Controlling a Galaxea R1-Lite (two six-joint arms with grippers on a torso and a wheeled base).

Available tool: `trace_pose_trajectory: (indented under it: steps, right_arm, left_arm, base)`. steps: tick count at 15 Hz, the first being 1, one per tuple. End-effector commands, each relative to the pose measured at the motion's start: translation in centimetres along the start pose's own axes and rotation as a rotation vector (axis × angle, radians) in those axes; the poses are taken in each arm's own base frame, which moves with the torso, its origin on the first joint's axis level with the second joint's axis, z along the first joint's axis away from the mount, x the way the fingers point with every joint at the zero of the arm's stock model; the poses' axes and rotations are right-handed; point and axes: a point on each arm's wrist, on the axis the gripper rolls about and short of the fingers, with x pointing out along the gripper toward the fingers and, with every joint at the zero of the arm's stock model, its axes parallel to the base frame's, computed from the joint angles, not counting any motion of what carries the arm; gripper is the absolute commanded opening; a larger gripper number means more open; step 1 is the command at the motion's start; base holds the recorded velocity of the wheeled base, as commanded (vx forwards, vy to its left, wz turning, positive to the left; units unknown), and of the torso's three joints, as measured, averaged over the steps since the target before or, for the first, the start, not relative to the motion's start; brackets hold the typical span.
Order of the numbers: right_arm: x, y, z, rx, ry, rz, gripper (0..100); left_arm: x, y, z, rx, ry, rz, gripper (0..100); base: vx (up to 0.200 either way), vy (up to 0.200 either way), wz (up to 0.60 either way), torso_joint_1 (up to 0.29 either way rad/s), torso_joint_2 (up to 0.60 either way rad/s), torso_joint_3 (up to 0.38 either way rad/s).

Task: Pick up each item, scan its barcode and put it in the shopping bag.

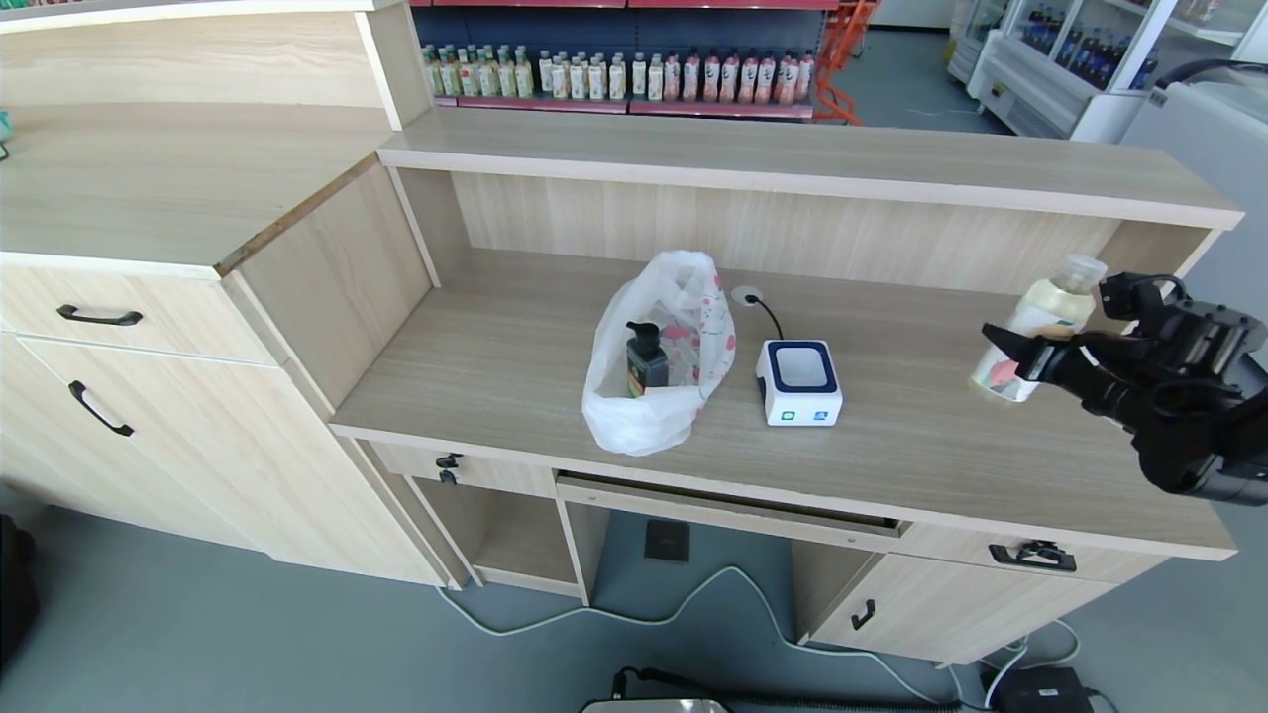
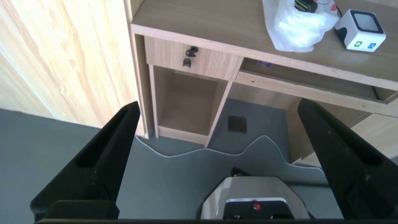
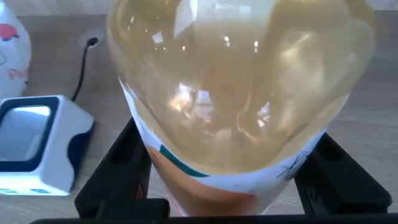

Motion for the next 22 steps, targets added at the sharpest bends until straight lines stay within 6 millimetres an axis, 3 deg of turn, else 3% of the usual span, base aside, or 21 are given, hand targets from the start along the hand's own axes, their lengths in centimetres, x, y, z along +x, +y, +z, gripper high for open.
trace_pose_trajectory:
  steps: [1, 3, 4, 5, 7, 11, 13, 16, 22]
  right_arm:
    - [-5.1, 4.1, 9.1, 0.128, -0.041, 0.316, 0]
    - [-8.7, 6.8, 12.3, 0.206, -0.004, 0.55, 0]
    - [-9.8, 7.7, 13.0, 0.224, 0.012, 0.608, 0]
    - [-11.4, 9.8, 13.8, 0.248, 0.042, 0.708, 0]
    - [-13.4, 13.1, 13.4, 0.258, 0.08, 0.825, 0]
    - [-15.3, 18.9, 12.5, 0.208, 0.028, 1.069, 0]
    - [-16.1, 21.2, 13.3, 0.207, -0.015, 1.192, 0]
    - [-17.9, 23.3, 14.8, 0.139, -0.05, 1.391, 0]
    - [-19.8, 24.8, 14.5, 0.079, -0.015, 1.556, 0]
  left_arm:
    - [0.0, 0.0, 0.0, 0.0, -0.001, 0.001, 100]
    - [0.0, 0.0, 0.0, 0.0, -0.001, 0.001, 100]
    - [0.0, 0.0, 0.0, 0.0, -0.001, 0.001, 100]
    - [0.0, 0.0, 0.0, 0.0, -0.001, 0.001, 100]
    - [0.0, 0.0, 0.0, 0.0, -0.001, 0.001, 100]
    - [0.0, 0.0, 0.0, 0.0, -0.001, 0.001, 100]
    - [0.0, 0.0, 0.0, 0.0, -0.001, 0.001, 100]
    - [0.0, 0.0, 0.0, 0.0, -0.001, 0.001, 100]
    - [0.0, 0.0, 0.0, 0.0, -0.001, -0.001, 100]
  base:
    - [0.0, 0.0, 0.0, 0.0, 0.0, 0.0]
    - [0.0, 0.0, 0.0, 0.0, 0.0, 0.0]
    - [0.0, 0.0, 0.0, 0.0, 0.0, 0.0]
    - [0.0, 0.0, 0.0, 0.0, 0.0, 0.0]
    - [0.0, 0.0, 0.0, 0.0, 0.0, 0.0]
    - [0.0, 0.0, 0.0, 0.0, 0.0, 0.0]
    - [0.0, 0.0, 0.0, 0.0, 0.0, 0.0]
    - [0.0, 0.0, 0.0, 0.0, 0.0, 0.0]
    - [0.0, 0.0, 0.0, 0.0, 0.0, 0.0]
